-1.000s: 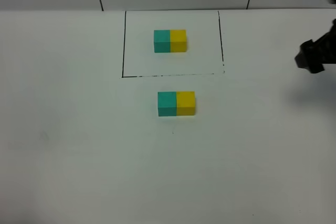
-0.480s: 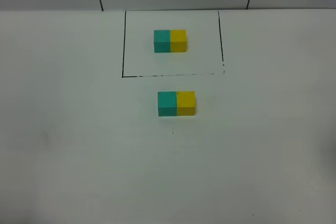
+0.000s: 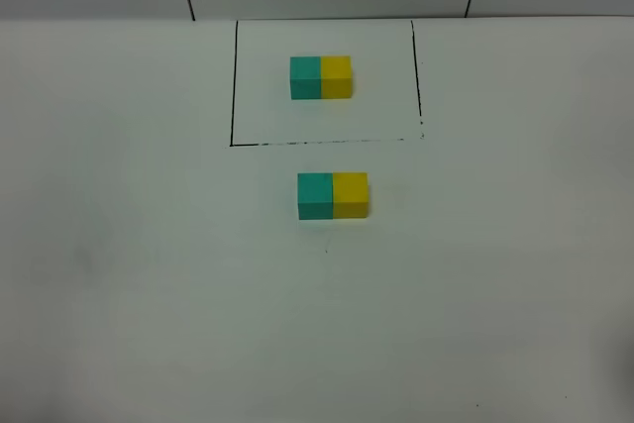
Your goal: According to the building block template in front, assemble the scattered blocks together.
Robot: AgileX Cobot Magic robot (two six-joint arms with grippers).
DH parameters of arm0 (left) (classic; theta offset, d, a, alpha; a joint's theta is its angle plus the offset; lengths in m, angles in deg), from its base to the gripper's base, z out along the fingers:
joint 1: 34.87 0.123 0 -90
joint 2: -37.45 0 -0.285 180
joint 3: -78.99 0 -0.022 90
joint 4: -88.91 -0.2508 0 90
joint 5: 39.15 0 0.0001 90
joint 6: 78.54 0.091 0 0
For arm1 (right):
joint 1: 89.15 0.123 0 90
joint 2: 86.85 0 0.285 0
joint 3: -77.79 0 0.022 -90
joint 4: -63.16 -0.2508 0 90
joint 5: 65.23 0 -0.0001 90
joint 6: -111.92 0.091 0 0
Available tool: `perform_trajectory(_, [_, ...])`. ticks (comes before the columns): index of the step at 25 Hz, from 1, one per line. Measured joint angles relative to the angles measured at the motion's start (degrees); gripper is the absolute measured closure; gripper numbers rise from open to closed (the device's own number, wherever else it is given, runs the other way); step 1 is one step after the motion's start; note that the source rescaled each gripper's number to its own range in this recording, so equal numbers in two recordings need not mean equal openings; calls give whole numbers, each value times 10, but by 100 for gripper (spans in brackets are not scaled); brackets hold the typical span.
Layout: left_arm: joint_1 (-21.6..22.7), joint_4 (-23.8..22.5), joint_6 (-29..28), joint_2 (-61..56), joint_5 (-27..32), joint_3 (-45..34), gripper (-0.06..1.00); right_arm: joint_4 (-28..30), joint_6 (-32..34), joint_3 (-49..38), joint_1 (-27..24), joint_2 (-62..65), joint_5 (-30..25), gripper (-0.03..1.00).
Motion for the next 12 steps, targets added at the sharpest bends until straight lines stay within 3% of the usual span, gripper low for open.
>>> perform_trajectory(12, [0,0,0,0,0,0,23,-5,6,-25,18,168,-22,23])
